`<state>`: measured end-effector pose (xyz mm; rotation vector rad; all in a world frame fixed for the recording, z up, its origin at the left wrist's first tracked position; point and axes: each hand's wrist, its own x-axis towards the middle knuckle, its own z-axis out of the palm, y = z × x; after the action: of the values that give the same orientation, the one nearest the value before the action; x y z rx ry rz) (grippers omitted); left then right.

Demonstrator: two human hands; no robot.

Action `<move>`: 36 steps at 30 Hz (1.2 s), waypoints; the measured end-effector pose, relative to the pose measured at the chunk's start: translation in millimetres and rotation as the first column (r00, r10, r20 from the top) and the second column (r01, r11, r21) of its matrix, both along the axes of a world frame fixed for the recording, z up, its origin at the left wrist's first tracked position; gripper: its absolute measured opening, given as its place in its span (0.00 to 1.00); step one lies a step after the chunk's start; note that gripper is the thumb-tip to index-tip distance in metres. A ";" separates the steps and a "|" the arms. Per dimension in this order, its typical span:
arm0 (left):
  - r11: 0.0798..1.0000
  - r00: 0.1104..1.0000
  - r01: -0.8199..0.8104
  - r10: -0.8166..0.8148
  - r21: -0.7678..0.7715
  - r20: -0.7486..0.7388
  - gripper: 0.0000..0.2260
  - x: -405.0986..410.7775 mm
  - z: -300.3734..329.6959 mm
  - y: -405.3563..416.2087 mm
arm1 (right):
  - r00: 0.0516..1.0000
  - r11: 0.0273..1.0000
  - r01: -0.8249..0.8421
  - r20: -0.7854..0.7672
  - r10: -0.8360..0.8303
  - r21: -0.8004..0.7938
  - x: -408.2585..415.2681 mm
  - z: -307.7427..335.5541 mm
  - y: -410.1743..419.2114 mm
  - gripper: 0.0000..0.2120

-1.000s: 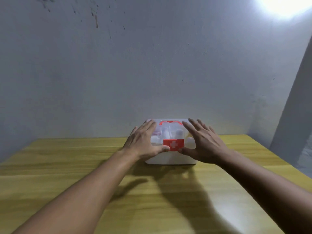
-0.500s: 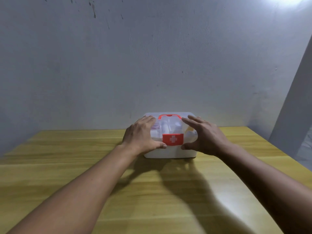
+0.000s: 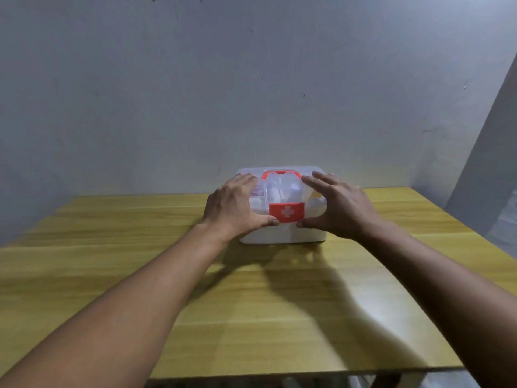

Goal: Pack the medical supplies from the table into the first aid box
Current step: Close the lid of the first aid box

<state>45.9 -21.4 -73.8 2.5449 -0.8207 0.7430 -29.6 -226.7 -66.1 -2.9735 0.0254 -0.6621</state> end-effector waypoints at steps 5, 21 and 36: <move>1.000 1.000 0.003 -0.003 -0.017 0.005 0.33 -0.2 -1.2 -1.0 | 1.000 1.000 0.005 0.011 -0.005 -0.003 1.0 -2.0 -0.4 0.45; 1.000 0.995 0.001 0.002 0.029 -0.097 0.41 23.0 0.0 -4.6 | 1.000 1.000 0.013 -0.005 -0.013 0.014 26.1 -3.7 -7.8 0.47; 1.000 0.992 -0.027 0.026 -0.012 -0.124 0.41 82.4 -0.7 -21.9 | 0.999 0.998 0.030 0.024 -0.032 0.063 93.8 -7.5 -19.4 0.47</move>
<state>128.3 -43.3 -74.5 2.5652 -0.7400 0.5891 64.2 -246.1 -73.7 -2.9101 0.0893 -0.6892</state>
